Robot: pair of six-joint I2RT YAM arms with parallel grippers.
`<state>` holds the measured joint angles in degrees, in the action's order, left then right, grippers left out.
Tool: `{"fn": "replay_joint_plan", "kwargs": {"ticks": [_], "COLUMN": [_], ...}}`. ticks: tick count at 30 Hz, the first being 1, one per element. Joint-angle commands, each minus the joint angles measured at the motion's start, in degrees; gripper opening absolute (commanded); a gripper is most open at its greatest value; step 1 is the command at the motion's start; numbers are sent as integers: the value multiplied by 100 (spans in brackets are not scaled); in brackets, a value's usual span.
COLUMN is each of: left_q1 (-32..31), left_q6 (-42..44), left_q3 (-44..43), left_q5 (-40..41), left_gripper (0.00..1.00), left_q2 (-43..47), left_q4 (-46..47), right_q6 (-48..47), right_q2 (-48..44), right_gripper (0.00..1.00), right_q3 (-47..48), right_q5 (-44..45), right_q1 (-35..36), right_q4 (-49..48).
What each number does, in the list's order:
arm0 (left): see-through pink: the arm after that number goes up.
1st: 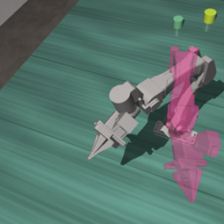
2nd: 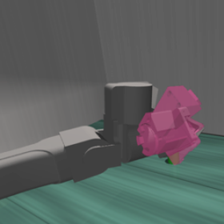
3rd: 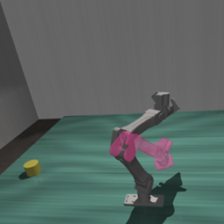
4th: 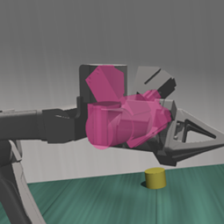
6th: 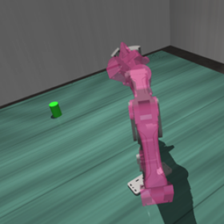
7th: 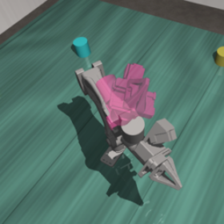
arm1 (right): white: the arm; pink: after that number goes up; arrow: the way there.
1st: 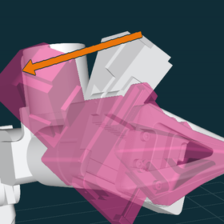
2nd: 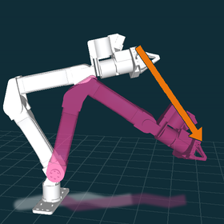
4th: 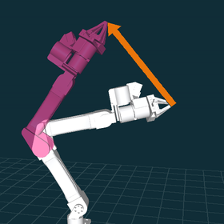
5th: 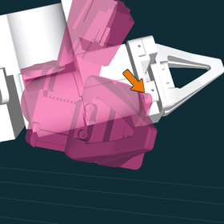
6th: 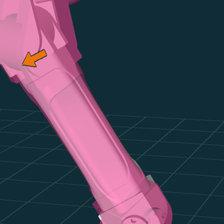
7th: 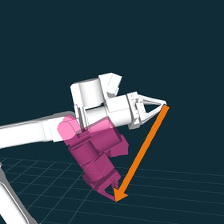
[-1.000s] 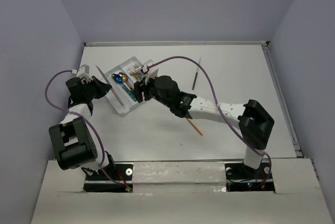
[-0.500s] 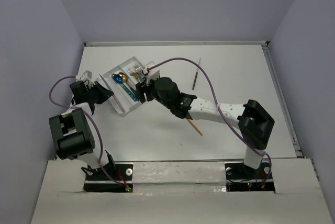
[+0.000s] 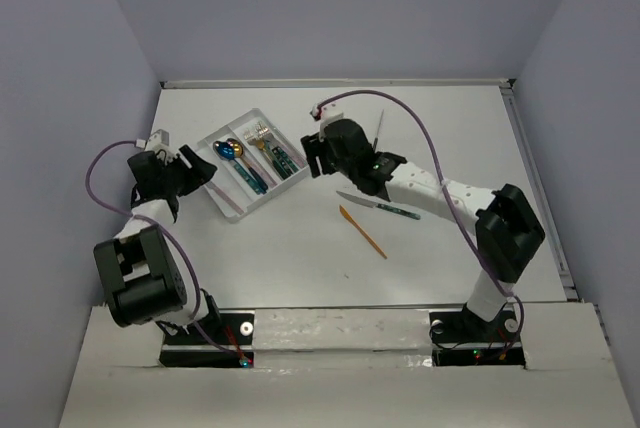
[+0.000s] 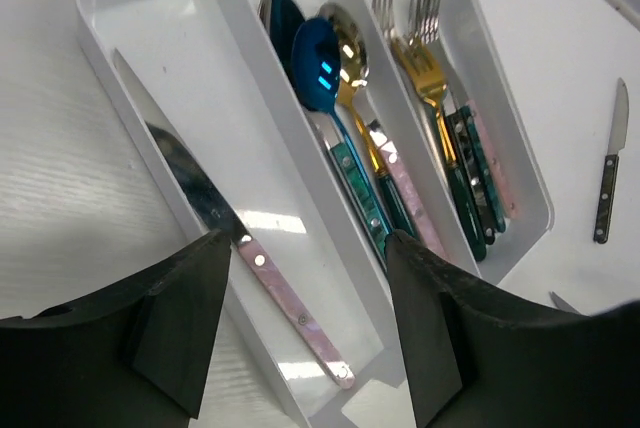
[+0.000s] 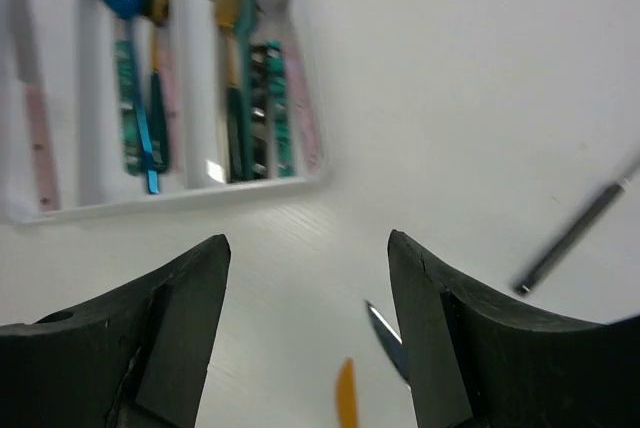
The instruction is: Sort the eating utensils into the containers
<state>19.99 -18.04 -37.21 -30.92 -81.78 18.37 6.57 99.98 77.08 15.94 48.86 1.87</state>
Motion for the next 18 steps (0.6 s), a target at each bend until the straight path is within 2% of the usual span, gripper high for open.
{"fn": "replay_joint_plan", "kwargs": {"ticks": [1, 5, 8, 11, 13, 18], "left_q1": [40, 40, 40, 40, 40, 32], "left_q6": [476, 1003, 1574, 2435, 3022, 3536], "left_q3": [-190, -295, -576, -884, -902, -858], "left_q5": [340, 288, 104, 7, 199, 762], "left_gripper": [73, 75, 78, 81, 85, 88], "left_q2": [1127, 2068, 2437, 2710, 3244, 3458], "left_q4": [202, 159, -350, -1158, -1616, -2503], "right_q6": [362, 257, 502, 802, 925, 1206], "right_q2": [-216, -480, -559, -638, -691, -411], "right_gripper": [70, 70, 70, 70, 70, 69], "right_q3": [132, -299, -597, -1001, -1281, -1564], "right_q5": [-633, -1171, -1366, -1304, -1331, -1199], "right_q1": [-973, -1072, -1072, -1072, -915, -422], "right_q4": [2271, 3143, 3590, 3794, 3812, 3760]}}
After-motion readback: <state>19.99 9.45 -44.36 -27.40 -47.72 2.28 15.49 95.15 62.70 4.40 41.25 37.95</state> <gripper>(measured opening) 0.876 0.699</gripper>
